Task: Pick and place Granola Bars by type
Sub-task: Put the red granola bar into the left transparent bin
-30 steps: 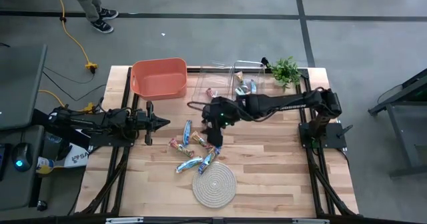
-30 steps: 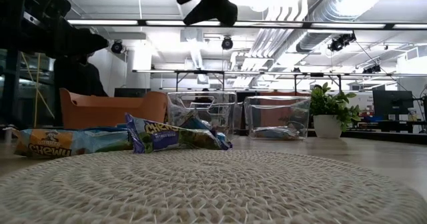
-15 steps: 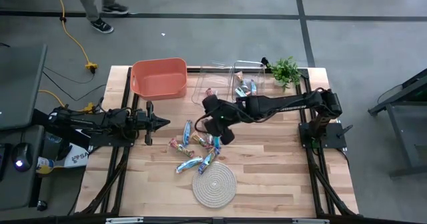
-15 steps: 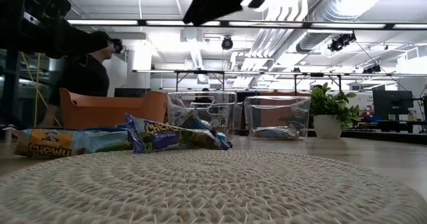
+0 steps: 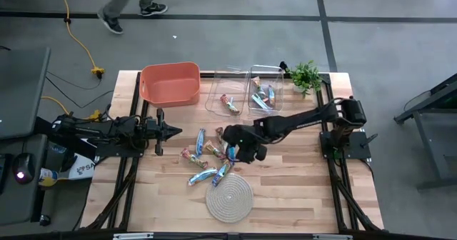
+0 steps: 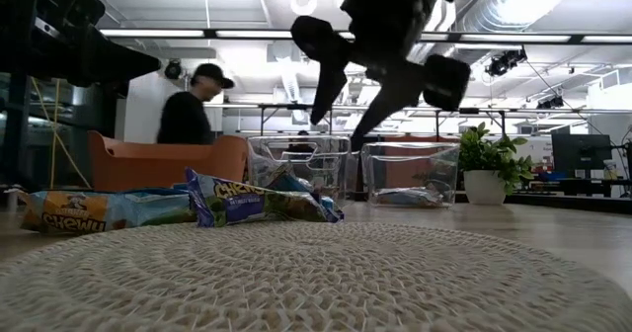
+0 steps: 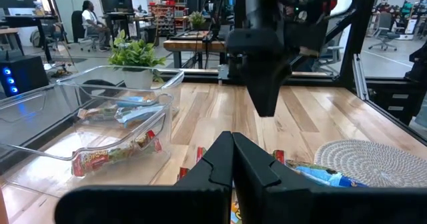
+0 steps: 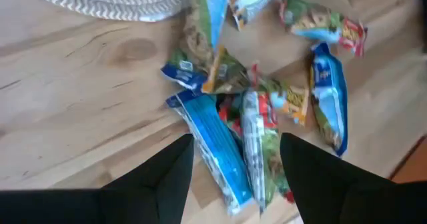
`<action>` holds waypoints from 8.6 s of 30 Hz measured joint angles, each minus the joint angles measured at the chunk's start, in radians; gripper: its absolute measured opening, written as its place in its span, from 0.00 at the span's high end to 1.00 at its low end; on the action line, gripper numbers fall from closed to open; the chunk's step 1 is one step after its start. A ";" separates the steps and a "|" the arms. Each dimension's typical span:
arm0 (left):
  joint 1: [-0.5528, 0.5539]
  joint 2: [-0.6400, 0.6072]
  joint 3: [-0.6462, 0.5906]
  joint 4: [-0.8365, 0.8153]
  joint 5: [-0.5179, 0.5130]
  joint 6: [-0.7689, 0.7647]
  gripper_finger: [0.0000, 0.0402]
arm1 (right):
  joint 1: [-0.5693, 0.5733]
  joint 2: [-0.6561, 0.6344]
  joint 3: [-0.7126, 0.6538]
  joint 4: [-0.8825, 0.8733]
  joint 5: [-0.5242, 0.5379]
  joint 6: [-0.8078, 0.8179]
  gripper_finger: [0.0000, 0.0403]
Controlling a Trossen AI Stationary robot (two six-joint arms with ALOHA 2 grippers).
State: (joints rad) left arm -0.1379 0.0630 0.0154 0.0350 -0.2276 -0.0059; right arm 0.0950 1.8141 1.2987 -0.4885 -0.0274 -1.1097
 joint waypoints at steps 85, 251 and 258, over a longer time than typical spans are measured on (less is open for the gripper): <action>0.000 0.000 0.000 0.000 0.001 0.000 1.00 | -0.075 0.153 -0.119 0.486 -0.058 0.160 0.76; 0.000 0.000 0.000 0.000 0.000 0.000 1.00 | -0.086 0.047 0.483 0.290 0.297 1.636 0.68; 0.000 0.000 0.000 0.000 0.000 0.000 1.00 | -0.070 0.126 0.483 0.352 0.235 1.673 0.68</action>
State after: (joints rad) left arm -0.1376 0.0628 0.0158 0.0349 -0.2271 -0.0059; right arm 0.0246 1.9406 1.7814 -0.1364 0.2075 0.5629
